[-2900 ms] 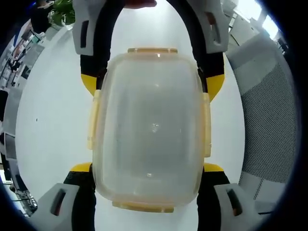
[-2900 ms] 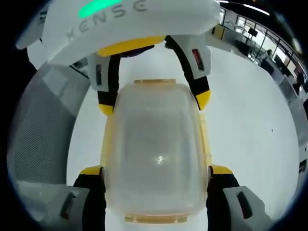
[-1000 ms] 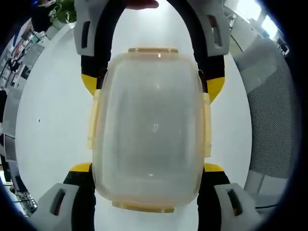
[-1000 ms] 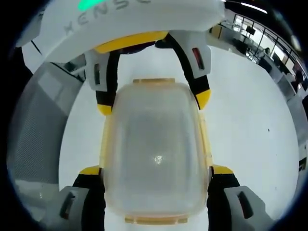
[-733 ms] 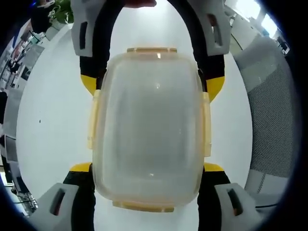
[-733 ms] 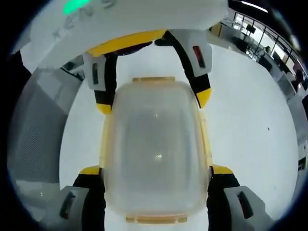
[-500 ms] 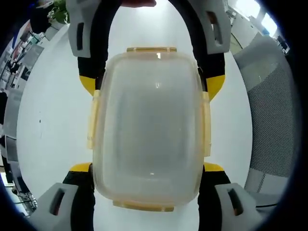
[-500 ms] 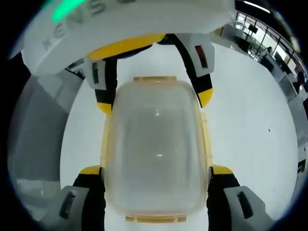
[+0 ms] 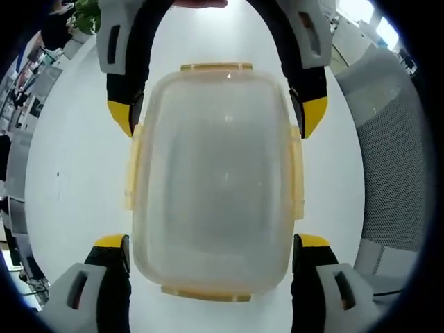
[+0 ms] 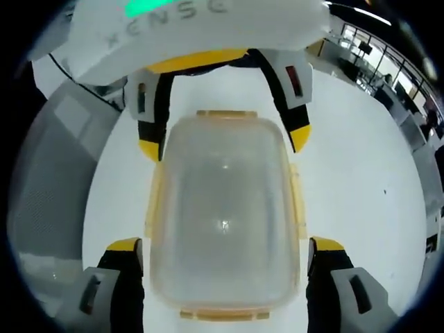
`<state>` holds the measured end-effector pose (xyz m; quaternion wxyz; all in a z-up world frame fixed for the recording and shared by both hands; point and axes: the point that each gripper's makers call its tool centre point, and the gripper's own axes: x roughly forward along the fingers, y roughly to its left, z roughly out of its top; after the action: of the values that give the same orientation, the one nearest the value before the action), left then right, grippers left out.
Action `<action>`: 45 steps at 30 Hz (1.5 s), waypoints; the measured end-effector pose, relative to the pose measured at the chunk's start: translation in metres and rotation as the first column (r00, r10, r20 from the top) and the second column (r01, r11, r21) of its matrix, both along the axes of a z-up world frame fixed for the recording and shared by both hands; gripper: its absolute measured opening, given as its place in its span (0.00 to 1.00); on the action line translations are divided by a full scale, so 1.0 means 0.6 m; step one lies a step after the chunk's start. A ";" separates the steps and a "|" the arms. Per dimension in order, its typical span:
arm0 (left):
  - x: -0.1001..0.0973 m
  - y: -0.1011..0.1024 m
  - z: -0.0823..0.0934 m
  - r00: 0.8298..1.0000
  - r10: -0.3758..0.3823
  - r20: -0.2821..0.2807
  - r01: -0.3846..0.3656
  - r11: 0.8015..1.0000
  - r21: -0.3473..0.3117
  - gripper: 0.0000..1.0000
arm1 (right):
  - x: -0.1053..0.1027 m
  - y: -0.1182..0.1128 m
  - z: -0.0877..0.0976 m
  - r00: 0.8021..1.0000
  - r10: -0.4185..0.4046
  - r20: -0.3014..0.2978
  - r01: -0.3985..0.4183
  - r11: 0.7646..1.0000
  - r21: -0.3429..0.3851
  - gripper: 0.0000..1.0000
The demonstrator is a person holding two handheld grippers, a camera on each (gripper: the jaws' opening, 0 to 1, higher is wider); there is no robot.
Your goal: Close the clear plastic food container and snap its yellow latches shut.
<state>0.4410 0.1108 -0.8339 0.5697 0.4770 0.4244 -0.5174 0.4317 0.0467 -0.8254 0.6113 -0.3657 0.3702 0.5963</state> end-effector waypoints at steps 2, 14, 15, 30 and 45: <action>0.003 0.000 0.002 1.000 0.008 0.008 -0.008 1.000 -0.003 0.99 | 0.000 0.006 0.004 1.000 -0.007 0.004 0.006 0.999 0.034 1.00; -0.002 0.001 0.009 1.000 -0.009 0.014 0.009 1.000 -0.023 0.98 | 0.001 0.000 0.012 0.999 -0.037 0.001 0.037 0.998 0.049 1.00; -0.001 0.001 0.011 1.000 -0.006 0.017 0.007 1.000 -0.026 0.98 | 0.002 -0.001 0.014 0.999 -0.040 0.000 0.040 0.998 0.054 1.00; 0.001 0.004 0.032 0.999 0.033 0.038 -0.030 0.996 -0.084 0.97 | 0.007 -0.005 0.040 0.993 -0.116 0.009 0.114 0.985 0.131 0.97; -0.004 0.025 0.050 0.992 0.113 0.052 -0.105 0.984 -0.146 0.97 | 0.010 -0.018 0.063 0.971 -0.239 -0.004 0.235 0.949 0.210 0.96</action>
<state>0.4384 0.1260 -0.8038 0.6423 0.4265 0.3944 -0.5000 0.4376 0.0362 -0.7878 0.7174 -0.2590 0.3402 0.5500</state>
